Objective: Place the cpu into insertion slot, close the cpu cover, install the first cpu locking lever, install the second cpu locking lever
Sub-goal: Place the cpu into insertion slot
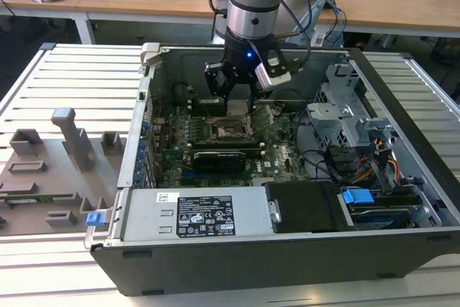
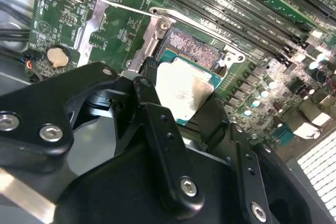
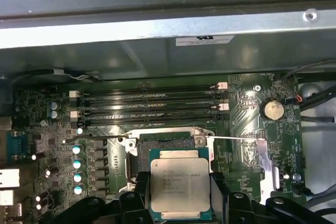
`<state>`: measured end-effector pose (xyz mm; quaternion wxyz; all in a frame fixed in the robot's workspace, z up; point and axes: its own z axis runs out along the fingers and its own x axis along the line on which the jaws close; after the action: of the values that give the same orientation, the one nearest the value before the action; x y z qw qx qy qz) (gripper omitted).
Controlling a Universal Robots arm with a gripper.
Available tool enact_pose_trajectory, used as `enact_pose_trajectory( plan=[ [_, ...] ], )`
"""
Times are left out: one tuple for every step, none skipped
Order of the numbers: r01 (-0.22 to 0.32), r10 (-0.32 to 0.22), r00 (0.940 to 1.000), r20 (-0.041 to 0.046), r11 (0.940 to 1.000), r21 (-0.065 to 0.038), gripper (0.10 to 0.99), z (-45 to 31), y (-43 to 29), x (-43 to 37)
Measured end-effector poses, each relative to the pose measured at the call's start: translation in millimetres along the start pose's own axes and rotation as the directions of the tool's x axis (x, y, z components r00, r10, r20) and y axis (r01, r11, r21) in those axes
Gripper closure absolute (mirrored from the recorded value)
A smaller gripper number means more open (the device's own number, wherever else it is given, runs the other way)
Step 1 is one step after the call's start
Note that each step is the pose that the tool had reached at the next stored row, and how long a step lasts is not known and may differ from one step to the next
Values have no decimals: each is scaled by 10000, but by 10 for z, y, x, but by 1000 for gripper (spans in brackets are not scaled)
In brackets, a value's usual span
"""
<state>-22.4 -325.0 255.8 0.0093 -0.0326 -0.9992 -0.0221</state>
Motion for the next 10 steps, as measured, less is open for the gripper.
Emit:
enact_pose_trajectory(
  plan=[
    [-133,133,9999,5,9999,-2,545,0,0,0],
    [-423,423,9991,19,9991,-9,545,1,0,0],
    [-655,655,9978,28,9979,-13,545,1,0,0],
    [-969,969,9953,41,9953,-21,545,2,0,0],
    [-1132,1132,9936,48,9936,-25,545,3,0,0],
    [-1247,1247,9922,53,9922,-28,545,3,0,0],
    [-1423,1423,9898,60,9898,-32,545,4,-1,0],
    [-1563,1563,9877,66,9877,-36,545,4,-1,0],
    [-1720,1720,9851,72,9851,-41,545,5,-1,0],
    [-1845,1846,9828,77,9828,-44,545,6,-1,0]
  ],
)
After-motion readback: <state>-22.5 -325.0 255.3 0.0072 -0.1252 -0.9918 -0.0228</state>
